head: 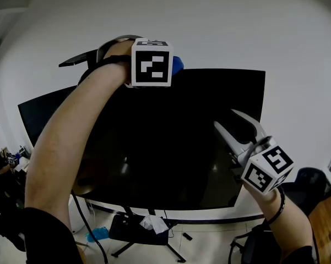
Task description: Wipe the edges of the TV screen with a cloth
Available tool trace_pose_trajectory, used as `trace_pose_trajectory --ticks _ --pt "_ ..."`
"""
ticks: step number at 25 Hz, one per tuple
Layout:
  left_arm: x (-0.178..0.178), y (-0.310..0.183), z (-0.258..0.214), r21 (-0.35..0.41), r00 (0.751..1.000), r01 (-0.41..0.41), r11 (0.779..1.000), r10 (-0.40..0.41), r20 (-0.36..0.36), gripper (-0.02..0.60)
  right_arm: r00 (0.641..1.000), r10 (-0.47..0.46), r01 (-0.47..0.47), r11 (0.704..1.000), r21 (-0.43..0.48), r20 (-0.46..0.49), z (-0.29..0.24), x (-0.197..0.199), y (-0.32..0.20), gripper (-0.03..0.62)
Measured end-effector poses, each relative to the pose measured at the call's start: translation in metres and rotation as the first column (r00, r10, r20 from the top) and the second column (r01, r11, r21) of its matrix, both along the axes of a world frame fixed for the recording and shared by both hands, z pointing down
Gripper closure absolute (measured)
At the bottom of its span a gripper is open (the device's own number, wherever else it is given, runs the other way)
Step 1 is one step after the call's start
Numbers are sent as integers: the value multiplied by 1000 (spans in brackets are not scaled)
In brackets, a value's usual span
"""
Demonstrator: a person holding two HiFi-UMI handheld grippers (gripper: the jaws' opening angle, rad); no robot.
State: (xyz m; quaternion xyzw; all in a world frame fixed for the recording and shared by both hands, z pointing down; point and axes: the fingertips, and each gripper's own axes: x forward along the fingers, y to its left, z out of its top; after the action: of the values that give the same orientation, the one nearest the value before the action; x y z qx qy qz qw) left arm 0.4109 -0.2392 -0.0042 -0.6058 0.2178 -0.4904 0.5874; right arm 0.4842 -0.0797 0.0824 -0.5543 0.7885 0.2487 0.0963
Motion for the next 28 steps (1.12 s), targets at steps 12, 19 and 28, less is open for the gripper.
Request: trace_pose_trajectory --ticks 12,19,28 --pt "136 58 -1 -36 998 -64 997 64 11 436 999 33 -33 999 23 19 2 87 56 393" --pt "200 89 0 -56 993 -119 991 120 4 436 996 72 -73 997 16 44 7 139 81 393" --pt "255 104 -3 -61 979 -202 977 202 -18 436 990 121 -121 993 3 67 13 168 90 393"
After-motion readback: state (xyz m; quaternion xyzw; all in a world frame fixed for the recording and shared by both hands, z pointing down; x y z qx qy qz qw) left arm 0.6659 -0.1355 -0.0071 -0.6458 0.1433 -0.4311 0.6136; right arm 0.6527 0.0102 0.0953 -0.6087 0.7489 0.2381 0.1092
